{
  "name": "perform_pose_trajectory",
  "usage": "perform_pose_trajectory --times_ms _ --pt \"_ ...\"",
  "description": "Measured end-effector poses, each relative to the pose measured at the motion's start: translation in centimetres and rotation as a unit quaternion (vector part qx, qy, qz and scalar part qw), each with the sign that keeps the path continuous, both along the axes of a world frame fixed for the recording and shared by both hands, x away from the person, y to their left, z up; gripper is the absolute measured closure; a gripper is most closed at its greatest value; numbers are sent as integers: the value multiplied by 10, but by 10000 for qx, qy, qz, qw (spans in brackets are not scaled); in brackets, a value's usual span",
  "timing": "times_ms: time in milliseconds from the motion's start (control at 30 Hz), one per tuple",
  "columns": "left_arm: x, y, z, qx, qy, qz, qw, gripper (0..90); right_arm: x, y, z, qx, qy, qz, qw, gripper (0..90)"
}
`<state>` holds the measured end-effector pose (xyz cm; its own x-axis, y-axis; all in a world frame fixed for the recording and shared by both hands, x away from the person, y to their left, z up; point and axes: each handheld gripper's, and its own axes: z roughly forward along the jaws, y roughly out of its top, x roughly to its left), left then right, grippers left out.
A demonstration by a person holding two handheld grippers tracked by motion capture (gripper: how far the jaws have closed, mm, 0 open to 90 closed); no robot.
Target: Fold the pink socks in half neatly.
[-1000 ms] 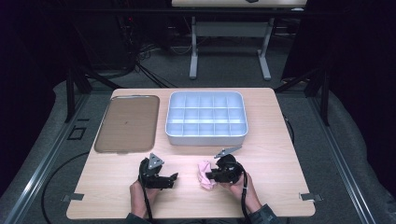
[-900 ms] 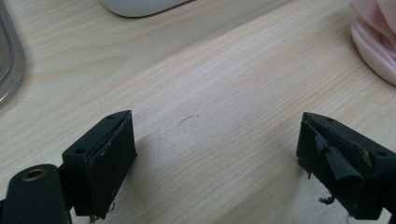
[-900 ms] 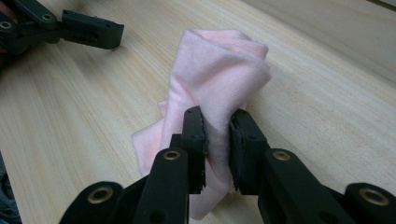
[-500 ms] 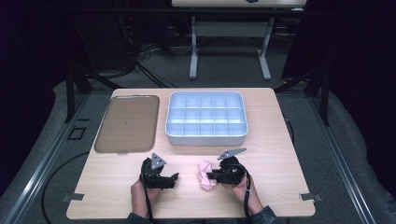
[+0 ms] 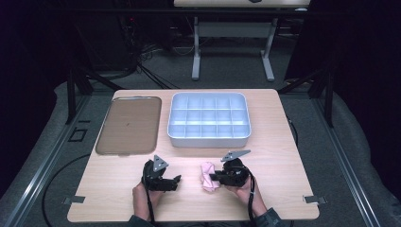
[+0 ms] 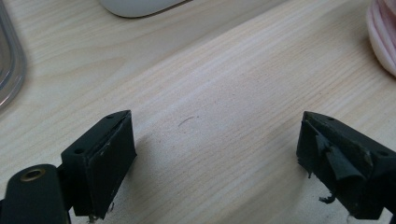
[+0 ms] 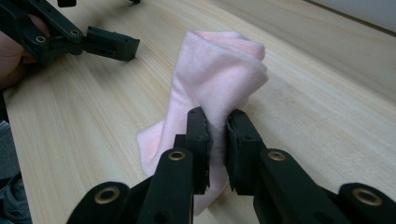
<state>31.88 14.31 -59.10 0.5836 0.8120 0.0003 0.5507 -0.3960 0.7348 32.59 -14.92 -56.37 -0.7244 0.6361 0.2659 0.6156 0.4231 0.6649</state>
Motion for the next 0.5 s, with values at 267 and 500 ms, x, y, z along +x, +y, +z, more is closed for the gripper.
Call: perform_pose_trajectory --times_ms 267,500 --pt "0 0 0 -4 2 1 10000 113 0 -7 8 27 -144 -103 9998 809" --pt "0 0 0 15 -13 8 10000 115 3 -13 17 87 -334 -202 9992 809"
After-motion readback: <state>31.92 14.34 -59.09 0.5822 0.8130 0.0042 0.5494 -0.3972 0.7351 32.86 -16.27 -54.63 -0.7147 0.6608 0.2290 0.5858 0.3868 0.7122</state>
